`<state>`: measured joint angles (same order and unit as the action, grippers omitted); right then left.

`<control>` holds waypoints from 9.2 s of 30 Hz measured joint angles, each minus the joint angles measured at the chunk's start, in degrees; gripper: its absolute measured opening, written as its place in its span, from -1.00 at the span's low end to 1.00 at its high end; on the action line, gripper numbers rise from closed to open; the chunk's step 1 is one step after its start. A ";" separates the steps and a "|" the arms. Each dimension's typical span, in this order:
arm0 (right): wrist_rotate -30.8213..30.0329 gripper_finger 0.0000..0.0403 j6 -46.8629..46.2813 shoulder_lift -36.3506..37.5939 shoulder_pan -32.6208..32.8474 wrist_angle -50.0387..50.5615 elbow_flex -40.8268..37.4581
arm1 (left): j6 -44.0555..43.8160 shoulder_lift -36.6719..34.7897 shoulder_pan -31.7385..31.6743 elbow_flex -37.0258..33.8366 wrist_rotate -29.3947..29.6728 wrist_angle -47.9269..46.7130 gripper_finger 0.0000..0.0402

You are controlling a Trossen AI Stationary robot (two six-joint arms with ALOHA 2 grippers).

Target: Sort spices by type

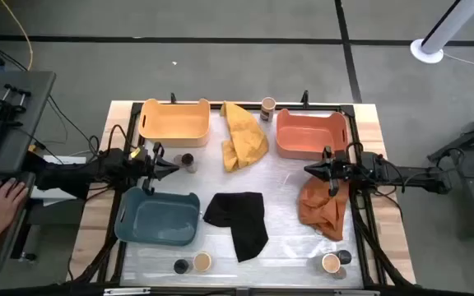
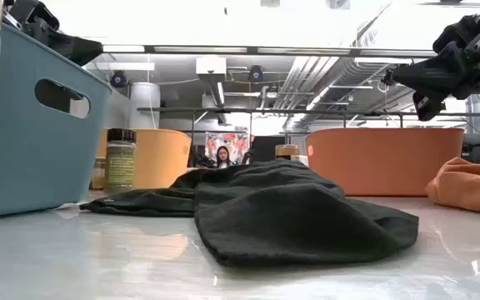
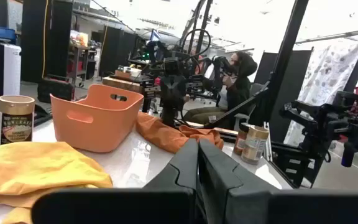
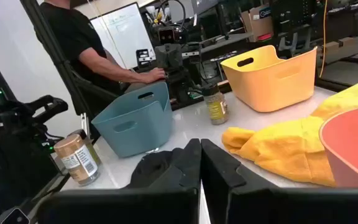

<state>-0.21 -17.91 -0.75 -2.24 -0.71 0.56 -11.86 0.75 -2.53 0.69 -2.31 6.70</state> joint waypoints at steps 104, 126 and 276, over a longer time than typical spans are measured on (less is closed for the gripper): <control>-2.91 -0.60 -14.47 -28.89 -0.62 8.79 37.65 | 0.00 -0.02 -0.02 0.02 0.00 0.00 -1.00; 20.60 0.32 -47.67 -83.05 28.38 76.76 98.31 | 0.00 -0.01 0.00 0.00 0.00 0.00 -1.00; -5.18 0.35 -18.79 -78.60 -43.46 90.21 75.44 | 0.02 -0.01 -0.01 0.02 0.13 0.00 -1.00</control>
<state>-5.39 -36.70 -79.36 -45.70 89.50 76.00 -11.84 0.74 -2.54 0.71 -2.17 6.70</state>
